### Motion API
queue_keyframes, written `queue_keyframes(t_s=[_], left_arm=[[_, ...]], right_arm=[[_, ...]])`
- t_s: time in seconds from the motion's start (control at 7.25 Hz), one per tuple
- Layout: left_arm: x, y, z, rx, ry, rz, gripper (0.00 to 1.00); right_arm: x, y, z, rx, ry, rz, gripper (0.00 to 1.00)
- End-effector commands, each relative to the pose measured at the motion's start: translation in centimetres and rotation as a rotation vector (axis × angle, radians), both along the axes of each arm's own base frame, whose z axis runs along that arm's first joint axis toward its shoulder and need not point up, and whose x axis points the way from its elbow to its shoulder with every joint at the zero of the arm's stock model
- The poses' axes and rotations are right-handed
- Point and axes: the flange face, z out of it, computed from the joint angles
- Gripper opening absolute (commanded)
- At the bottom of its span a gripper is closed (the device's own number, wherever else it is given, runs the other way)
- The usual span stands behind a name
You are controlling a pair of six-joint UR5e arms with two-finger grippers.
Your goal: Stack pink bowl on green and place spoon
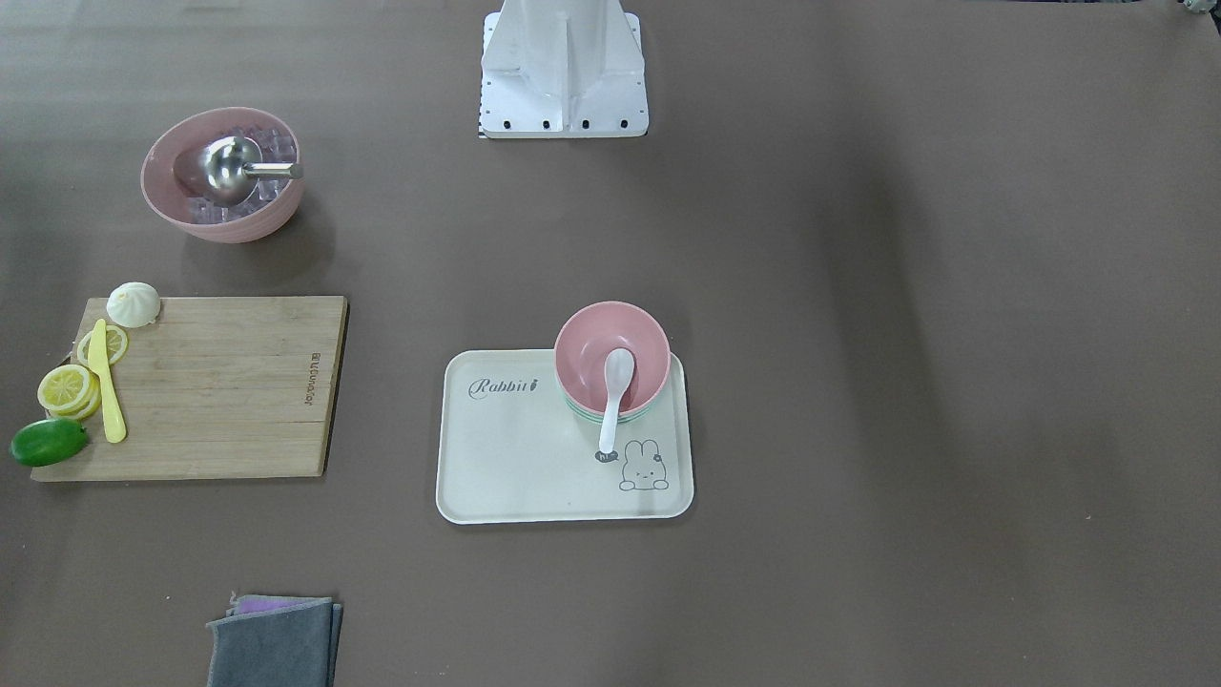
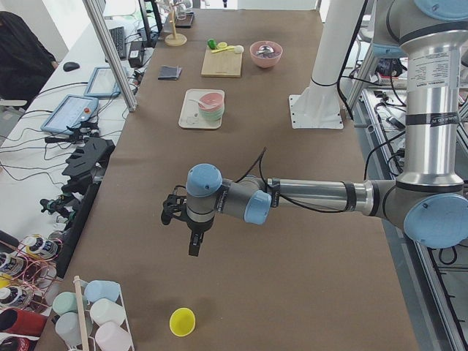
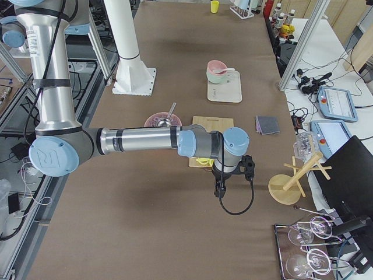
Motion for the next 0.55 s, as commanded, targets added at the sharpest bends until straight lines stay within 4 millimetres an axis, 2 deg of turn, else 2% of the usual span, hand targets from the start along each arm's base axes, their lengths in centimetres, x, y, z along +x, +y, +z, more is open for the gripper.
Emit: queue_keyframes(t_s=[0.0, 0.41], left_arm=[[0.03, -0.07, -0.03, 0.001, 0.001, 0.002, 0.98], [0.03, -0.07, -0.01, 0.0, 0.001, 0.002, 0.98]], right_arm=[[0.08, 0.05, -0.09, 0.003, 0.0, 0.001, 1.0], [0.31, 0.07, -0.1, 0.006, -0.002, 0.003, 1.0]])
